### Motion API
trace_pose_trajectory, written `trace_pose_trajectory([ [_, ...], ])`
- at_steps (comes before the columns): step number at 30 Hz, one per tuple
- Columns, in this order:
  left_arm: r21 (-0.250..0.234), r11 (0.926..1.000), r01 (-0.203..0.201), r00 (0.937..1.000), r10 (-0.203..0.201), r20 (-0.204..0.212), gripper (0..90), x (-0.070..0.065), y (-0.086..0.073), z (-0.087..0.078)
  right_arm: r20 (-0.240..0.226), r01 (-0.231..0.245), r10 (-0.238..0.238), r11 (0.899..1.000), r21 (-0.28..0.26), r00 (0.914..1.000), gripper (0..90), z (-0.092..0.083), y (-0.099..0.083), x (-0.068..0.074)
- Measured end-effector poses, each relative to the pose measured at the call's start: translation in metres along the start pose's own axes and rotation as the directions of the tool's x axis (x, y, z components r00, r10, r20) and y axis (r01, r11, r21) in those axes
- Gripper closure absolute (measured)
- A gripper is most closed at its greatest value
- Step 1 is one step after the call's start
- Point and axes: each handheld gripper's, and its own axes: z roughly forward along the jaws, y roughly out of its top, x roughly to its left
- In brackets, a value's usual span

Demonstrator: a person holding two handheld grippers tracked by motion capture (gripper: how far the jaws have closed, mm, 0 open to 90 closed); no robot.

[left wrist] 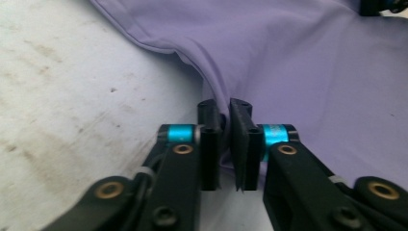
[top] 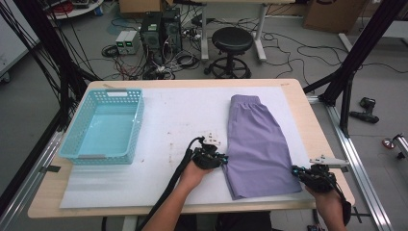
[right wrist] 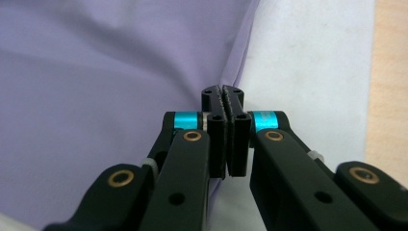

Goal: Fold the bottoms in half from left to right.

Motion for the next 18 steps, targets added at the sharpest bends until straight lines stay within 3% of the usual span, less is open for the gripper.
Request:
trace_pose_trajectory([
  [4,0.015,0.9998,-0.015,0.9998,0.014,0.017,85.7,-0.002,-0.007,-0.010,-0.023,0.007,-0.006,1.000,0.011,0.9997,89.3,-0.004,-0.004,0.005],
  [13,-0.004,0.9996,-0.026,0.9976,0.027,0.063,82.4,-0.011,-0.033,-0.032,-0.063,0.027,-0.026,0.999,0.025,0.9977,89.0,-0.017,-0.020,0.027],
  [15,-0.008,0.9994,-0.032,0.9969,0.033,0.071,78.6,-0.012,-0.036,-0.036,-0.072,0.040,-0.038,0.999,0.027,0.9967,87.3,-0.021,-0.024,0.031],
  [18,-0.068,0.9973,-0.029,0.9978,0.033,0.057,61.1,-0.008,-0.035,-0.046,-0.075,0.051,-0.051,0.999,0.003,0.9959,75.4,-0.028,-0.027,0.031],
])
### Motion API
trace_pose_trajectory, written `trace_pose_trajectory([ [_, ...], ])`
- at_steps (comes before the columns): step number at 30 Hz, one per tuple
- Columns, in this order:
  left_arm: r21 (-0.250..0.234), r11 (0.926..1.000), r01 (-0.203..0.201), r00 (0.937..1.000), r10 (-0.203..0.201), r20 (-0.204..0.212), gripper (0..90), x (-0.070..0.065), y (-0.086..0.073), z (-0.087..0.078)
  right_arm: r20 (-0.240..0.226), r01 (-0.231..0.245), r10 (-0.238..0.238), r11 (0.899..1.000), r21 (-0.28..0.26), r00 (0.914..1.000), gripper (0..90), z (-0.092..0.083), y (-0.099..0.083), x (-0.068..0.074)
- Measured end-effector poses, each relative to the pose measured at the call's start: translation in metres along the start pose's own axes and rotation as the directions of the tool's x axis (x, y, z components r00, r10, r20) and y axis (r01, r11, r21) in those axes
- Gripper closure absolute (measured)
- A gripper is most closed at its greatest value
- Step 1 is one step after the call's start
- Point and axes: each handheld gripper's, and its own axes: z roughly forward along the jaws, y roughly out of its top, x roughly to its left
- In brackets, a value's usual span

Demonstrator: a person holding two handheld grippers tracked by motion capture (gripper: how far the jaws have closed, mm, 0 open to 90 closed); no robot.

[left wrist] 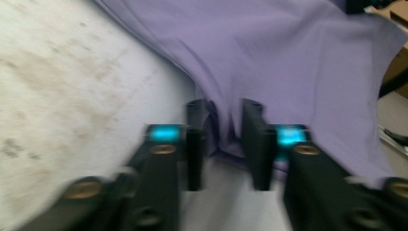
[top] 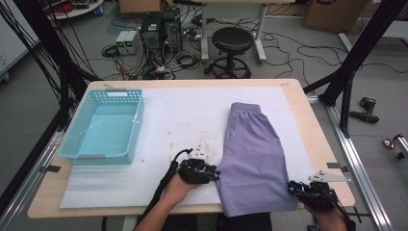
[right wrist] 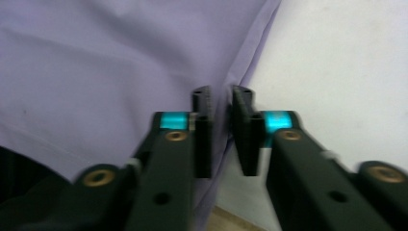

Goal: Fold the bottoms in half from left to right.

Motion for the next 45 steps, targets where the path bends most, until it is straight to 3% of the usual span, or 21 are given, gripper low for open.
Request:
trace_pose_trajectory([
  [3,-0.098,0.9949,-0.021,0.9995,0.018,-0.026,56.4,0.009,0.004,-0.015,0.022,-0.013,0.014,0.997,-0.074,0.9997,61.4,-0.004,0.008,-0.008],
  [9,-0.252,0.9658,-0.062,0.9923,0.033,-0.120,45.2,0.034,0.011,-0.047,0.060,0.050,-0.038,0.975,-0.215,0.9975,49.5,0.007,0.052,-0.024],
  [12,-0.305,0.9515,-0.040,0.9871,-0.010,-0.160,36.4,0.048,0.014,-0.063,0.050,0.065,-0.054,0.966,-0.251,0.9973,43.3,0.023,0.081,-0.030],
  [15,-0.328,0.9441,-0.031,0.9786,-0.038,-0.202,24.7,0.061,0.017,-0.077,0.026,0.075,-0.071,0.965,-0.252,0.9972,40.9,0.045,0.109,-0.034],
  [20,-0.351,0.9355,-0.036,0.9759,-0.043,-0.214,23.9,0.075,0.015,-0.089,0.022,0.137,-0.135,0.973,-0.184,0.9906,39.1,0.085,0.150,-0.033],
  [23,-0.344,0.9373,-0.054,0.9749,-0.025,-0.221,24.2,0.078,0.015,-0.090,0.006,0.132,-0.133,0.978,-0.160,0.9911,40.9,0.106,0.167,-0.033],
  [26,-0.316,0.9465,-0.065,0.9727,-0.011,-0.232,24.2,0.080,0.013,-0.089,-0.026,0.138,-0.143,0.982,-0.125,0.9894,54.7,0.127,0.178,-0.035],
  [27,-0.312,0.9485,-0.052,0.9732,-0.022,-0.229,24.2,0.080,0.013,-0.088,-0.030,0.137,-0.142,0.983,-0.123,0.9894,57.2,0.134,0.179,-0.035],
  [29,-0.304,0.9518,-0.044,0.9737,-0.027,-0.226,24.2,0.080,0.013,-0.089,-0.040,0.120,-0.123,0.990,-0.069,0.9917,59.2,0.150,0.183,-0.037],
  [33,-0.310,0.9499,-0.040,0.9721,-0.035,-0.232,24.2,0.082,0.012,-0.090,0.047,0.144,-0.143,0.989,-0.018,0.9886,63.6,0.169,0.191,-0.043],
  [34,-0.313,0.9490,-0.038,0.9719,-0.037,-0.232,24.2,0.083,0.012,-0.091,0.061,0.143,-0.141,0.990,-0.023,0.9881,64.0,0.172,0.191,-0.046],
  [36,-0.309,0.9504,-0.035,0.9718,-0.039,-0.232,24.2,0.084,0.012,-0.092,0.090,0.113,-0.114,0.993,0.024,0.9894,60.2,0.177,0.189,-0.056],
  [38,-0.317,0.9480,-0.032,0.9716,-0.045,-0.232,24.2,0.086,0.012,-0.094,0.067,0.086,-0.086,0.996,0.002,0.9941,59.4,0.175,0.189,-0.061],
  [40,-0.328,0.9442,-0.026,0.9716,-0.053,-0.230,24.2,0.089,0.012,-0.095,0.044,0.087,-0.084,0.995,-0.053,0.9955,56.1,0.167,0.193,-0.060],
  [45,-0.336,0.9415,-0.024,0.9742,-0.053,-0.219,24.2,0.090,0.012,-0.094,-0.023,0.146,-0.150,0.981,-0.129,0.9884,53.2,0.156,0.216,-0.036],
])
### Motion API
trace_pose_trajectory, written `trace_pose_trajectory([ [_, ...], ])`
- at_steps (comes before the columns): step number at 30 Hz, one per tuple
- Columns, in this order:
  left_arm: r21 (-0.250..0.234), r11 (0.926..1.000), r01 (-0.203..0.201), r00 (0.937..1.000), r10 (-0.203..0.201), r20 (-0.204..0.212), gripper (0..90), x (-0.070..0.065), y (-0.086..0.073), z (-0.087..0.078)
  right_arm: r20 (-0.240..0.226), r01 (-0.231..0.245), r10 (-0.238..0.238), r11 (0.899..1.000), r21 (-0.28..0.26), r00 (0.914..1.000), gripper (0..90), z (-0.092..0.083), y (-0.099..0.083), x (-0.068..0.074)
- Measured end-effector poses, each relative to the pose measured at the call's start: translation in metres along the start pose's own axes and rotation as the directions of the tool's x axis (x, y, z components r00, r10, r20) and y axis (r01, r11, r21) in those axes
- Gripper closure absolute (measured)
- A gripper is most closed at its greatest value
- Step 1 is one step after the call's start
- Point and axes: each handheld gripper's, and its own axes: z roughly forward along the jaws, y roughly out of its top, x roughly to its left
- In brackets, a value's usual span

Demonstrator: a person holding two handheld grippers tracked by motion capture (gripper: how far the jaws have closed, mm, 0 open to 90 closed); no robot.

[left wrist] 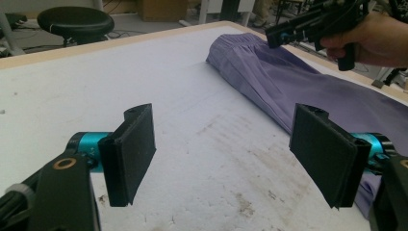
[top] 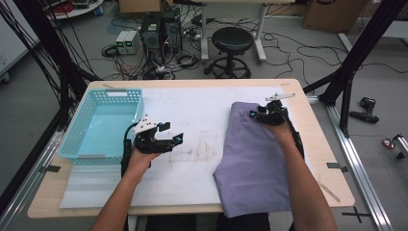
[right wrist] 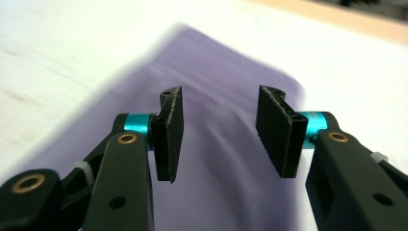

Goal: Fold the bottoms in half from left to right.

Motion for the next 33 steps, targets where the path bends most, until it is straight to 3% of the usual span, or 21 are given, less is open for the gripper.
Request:
trace_pose_trajectory([
  [3,0.001,1.0000,-0.001,1.0000,0.001,0.005,24.2,0.000,0.000,0.000,-0.052,0.035,-0.034,0.999,0.018,0.9980,58.2,0.013,0.011,0.018],
  [6,0.001,1.0000,0.004,1.0000,-0.004,0.006,24.2,0.000,0.000,0.000,-0.091,0.048,-0.040,0.995,0.082,0.9951,61.4,0.033,0.014,0.029],
  [8,-0.011,0.9999,0.003,1.0000,-0.003,0.003,24.2,0.001,0.000,0.000,-0.081,0.039,-0.030,0.993,0.116,0.9963,61.4,0.045,0.014,0.032],
  [11,-0.026,0.9995,0.014,0.9999,-0.015,-0.007,24.2,0.004,0.001,-0.003,-0.046,0.069,-0.063,0.987,0.146,0.9969,58.5,0.059,0.012,0.033],
  [14,-0.030,0.9994,0.017,0.9997,-0.017,-0.018,24.2,0.006,0.001,-0.005,-0.016,0.105,-0.104,0.984,0.141,0.9945,56.4,0.068,0.016,0.036],
  [17,-0.033,0.9992,0.023,0.9994,-0.023,-0.025,24.2,0.008,0.001,-0.007,-0.006,0.109,-0.109,0.984,0.143,0.9940,52.0,0.074,0.020,0.039],
  [20,-0.039,0.9990,0.022,0.9992,-0.023,-0.032,24.2,0.010,0.001,-0.009,-0.046,0.076,-0.072,0.991,0.109,0.9964,45.9,0.067,0.022,0.036],
  [23,-0.037,0.9990,0.024,0.9993,-0.025,-0.029,24.2,0.011,0.000,-0.008,-0.076,0.056,-0.052,0.997,0.054,0.9958,44.7,0.045,0.025,0.027],
  [25,-0.037,0.9990,0.025,0.9993,-0.026,-0.026,24.2,0.010,0.000,-0.007,-0.080,0.044,-0.042,0.999,0.021,0.9959,46.3,0.027,0.027,0.020],
  [26,-0.039,0.9989,0.027,0.9993,-0.028,-0.027,24.3,0.010,0.000,-0.006,-0.093,0.039,-0.038,0.999,0.015,0.9950,52.2,0.019,0.026,0.015],
  [28,-0.041,0.9988,0.026,0.9993,-0.027,-0.025,24.2,0.010,0.000,-0.006,-0.106,0.034,-0.029,0.998,0.047,0.9940,60.9,0.005,0.021,0.006],
  [30,-0.043,0.9986,0.030,0.9992,-0.031,-0.025,24.2,0.010,0.000,-0.004,-0.077,0.060,-0.054,0.996,0.070,0.9956,71.8,-0.003,0.009,-0.002],
  [32,-0.039,0.9988,0.030,0.9992,-0.031,-0.023,24.2,0.009,-0.001,-0.003,-0.040,0.021,-0.016,0.992,0.127,0.9991,76.0,-0.002,-0.003,-0.013],
  [33,-0.036,0.9988,0.031,0.9992,-0.032,-0.023,24.2,0.009,-0.001,-0.002,-0.027,0.010,-0.006,0.991,0.130,0.9996,77.5,0.000,-0.009,-0.016],
])
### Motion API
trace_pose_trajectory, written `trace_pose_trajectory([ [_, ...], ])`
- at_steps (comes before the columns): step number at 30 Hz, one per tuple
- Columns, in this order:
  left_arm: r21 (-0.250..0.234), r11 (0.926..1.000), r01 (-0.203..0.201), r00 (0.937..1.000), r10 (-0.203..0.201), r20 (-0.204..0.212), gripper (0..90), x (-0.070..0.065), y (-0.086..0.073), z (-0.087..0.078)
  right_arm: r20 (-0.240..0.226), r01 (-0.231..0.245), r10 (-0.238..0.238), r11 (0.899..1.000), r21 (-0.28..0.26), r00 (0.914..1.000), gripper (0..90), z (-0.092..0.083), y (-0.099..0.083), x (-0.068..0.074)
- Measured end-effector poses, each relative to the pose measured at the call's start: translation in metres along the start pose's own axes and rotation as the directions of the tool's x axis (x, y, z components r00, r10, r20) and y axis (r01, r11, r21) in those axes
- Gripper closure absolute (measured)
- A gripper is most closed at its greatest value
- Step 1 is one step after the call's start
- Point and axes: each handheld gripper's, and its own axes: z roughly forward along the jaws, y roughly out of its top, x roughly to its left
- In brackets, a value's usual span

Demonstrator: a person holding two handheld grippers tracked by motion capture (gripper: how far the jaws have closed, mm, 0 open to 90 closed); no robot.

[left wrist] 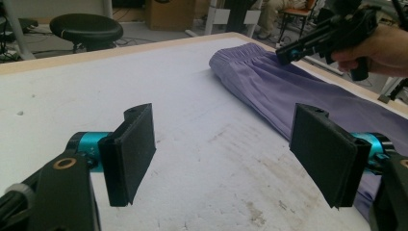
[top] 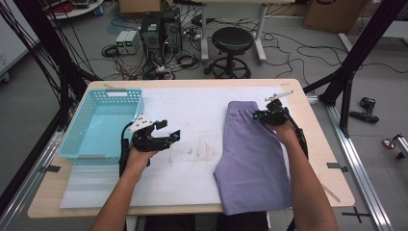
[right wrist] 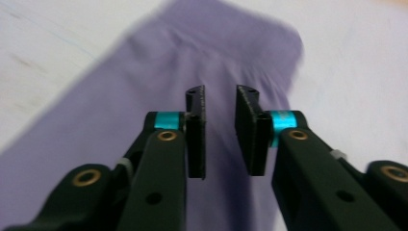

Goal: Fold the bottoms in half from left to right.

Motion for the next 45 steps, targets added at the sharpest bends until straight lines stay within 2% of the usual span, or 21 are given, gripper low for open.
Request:
trace_pose_trajectory([
  [2,0.006,1.0000,-0.002,1.0000,0.002,0.001,24.2,-0.001,0.000,0.001,0.027,-0.027,0.027,1.000,0.015,0.9993,77.0,0.007,-0.008,-0.005],
  [5,0.008,1.0000,0.001,1.0000,-0.001,-0.002,24.2,-0.001,0.000,0.001,0.096,-0.029,0.024,0.998,0.051,0.9950,77.3,0.019,-0.011,-0.007],
  [7,0.014,0.9999,-0.001,1.0000,0.001,0.000,24.2,-0.002,0.000,0.002,0.147,-0.033,0.024,0.998,0.058,0.9888,78.9,0.023,-0.012,-0.009],
  [10,0.017,0.9998,-0.006,1.0000,0.006,0.004,24.2,-0.004,0.000,0.002,0.213,-0.049,0.039,0.998,0.041,0.9763,79.1,0.025,-0.012,-0.012],
  [13,0.014,0.9999,-0.006,1.0000,0.006,0.004,24.2,-0.005,0.000,0.002,0.196,-0.056,0.055,0.998,0.003,0.9792,75.3,0.018,-0.011,-0.009],
  [16,0.008,1.0000,0.001,1.0000,-0.001,0.004,24.3,-0.005,0.001,0.001,0.206,-0.019,0.030,0.998,-0.057,0.9780,72.2,0.000,-0.008,-0.005],
  [19,0.001,1.0000,-0.002,1.0000,0.002,0.007,24.3,-0.007,0.001,0.000,0.160,-0.043,0.057,0.995,-0.093,0.9855,68.6,-0.019,-0.009,-0.005],
  [21,0.002,1.0000,-0.005,1.0000,0.005,0.008,24.3,-0.007,0.001,0.000,0.122,-0.032,0.046,0.993,-0.109,0.9915,69.2,-0.028,-0.015,-0.003],
  [23,0.002,1.0000,-0.002,1.0000,0.002,0.008,24.3,-0.007,0.001,0.000,0.083,-0.032,0.041,0.995,-0.099,0.9957,74.0,-0.034,-0.023,-0.001],
  [25,0.000,1.0000,-0.003,1.0000,0.003,0.009,24.3,-0.007,0.001,0.000,0.040,-0.035,0.038,0.997,-0.065,0.9985,79.0,-0.034,-0.033,0.002],
  [26,0.003,1.0000,-0.004,0.9999,0.004,0.013,24.3,-0.007,0.001,0.001,0.043,-0.021,0.023,0.999,-0.044,0.9988,80.7,-0.032,-0.037,0.004],
  [28,0.006,1.0000,-0.005,0.9999,0.005,0.013,24.3,-0.007,0.001,0.001,0.060,-0.016,0.016,1.000,-0.002,0.9980,83.1,-0.027,-0.045,0.006],
  [30,0.001,1.0000,0.001,0.9999,-0.001,0.016,24.3,-0.008,0.000,0.002,0.113,-0.019,0.014,0.999,0.043,0.9935,83.1,-0.022,-0.053,0.004],
  [31,0.004,1.0000,-0.003,0.9998,0.003,0.018,24.3,-0.009,0.000,0.002,0.158,-0.023,0.013,0.998,0.061,0.9873,81.8,-0.021,-0.058,0.002],
  [33,0.008,0.9999,-0.007,0.9997,0.006,0.025,24.3,-0.009,-0.001,0.004,0.203,-0.079,0.075,0.997,0.016,0.9764,78.3,-0.027,-0.064,-0.002],
  [34,0.008,0.9999,-0.007,0.9996,0.007,0.027,24.3,-0.009,-0.001,0.005,0.200,-0.089,0.089,0.996,-0.012,0.9758,77.9,-0.032,-0.066,-0.003],
  [38,0.008,1.0000,-0.005,0.9995,0.005,0.033,24.3,-0.009,-0.002,0.007,0.149,-0.087,0.107,0.987,-0.135,0.9830,76.0,-0.064,-0.074,0.005],
  [41,0.005,1.0000,-0.008,0.9995,0.008,0.032,24.3,-0.010,-0.002,0.006,0.123,-0.069,0.093,0.980,-0.188,0.9880,74.9,-0.088,-0.089,0.016],
  [43,-0.001,0.9999,-0.010,0.9995,0.010,0.029,24.3,-0.011,-0.002,0.004,0.102,-0.058,0.080,0.978,-0.199,0.9916,75.9,-0.099,-0.102,0.025],
  [45,-0.007,0.9999,-0.009,0.9996,0.009,0.027,24.4,-0.012,-0.003,0.002,0.058,-0.039,0.051,0.981,-0.190,0.9970,79.2,-0.106,-0.114,0.036],
])
